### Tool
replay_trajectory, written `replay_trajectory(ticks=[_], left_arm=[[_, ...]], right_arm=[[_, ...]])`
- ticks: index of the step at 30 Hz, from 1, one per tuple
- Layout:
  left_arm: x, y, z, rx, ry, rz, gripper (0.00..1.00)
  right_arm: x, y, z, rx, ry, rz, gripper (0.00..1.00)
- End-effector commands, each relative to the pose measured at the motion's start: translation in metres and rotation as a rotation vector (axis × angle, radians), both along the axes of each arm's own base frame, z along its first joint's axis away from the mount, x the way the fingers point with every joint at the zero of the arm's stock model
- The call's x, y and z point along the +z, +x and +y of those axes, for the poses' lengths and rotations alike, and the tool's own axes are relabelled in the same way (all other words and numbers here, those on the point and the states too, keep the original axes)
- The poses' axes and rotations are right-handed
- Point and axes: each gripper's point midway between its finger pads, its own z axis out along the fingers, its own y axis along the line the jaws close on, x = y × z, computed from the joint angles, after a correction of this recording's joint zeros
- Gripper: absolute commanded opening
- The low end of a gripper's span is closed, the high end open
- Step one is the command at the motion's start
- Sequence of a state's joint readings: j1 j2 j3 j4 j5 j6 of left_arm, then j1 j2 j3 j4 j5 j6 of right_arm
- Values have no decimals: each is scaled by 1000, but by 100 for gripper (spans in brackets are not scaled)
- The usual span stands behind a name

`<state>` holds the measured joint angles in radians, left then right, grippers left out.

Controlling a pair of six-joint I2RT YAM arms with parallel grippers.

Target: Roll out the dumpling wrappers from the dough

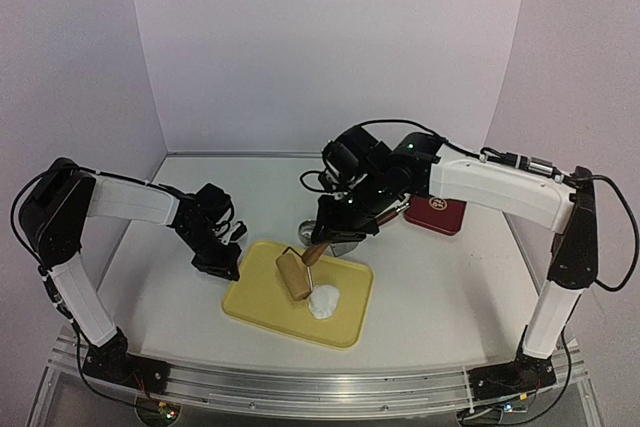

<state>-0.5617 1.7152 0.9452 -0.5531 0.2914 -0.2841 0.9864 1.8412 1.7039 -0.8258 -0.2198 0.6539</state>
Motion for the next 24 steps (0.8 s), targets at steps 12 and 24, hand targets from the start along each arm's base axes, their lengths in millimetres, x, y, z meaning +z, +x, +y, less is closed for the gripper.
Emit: replay_trajectory(ticks=[12,24], left_arm=[[16,58,-32,-150,-12,-127,35],[66,5,-14,238,-159,24,62]], right_arm=[[23,-32,-58,99,-125,-17,0],[20,-27,-45,266,-239,-135,0]])
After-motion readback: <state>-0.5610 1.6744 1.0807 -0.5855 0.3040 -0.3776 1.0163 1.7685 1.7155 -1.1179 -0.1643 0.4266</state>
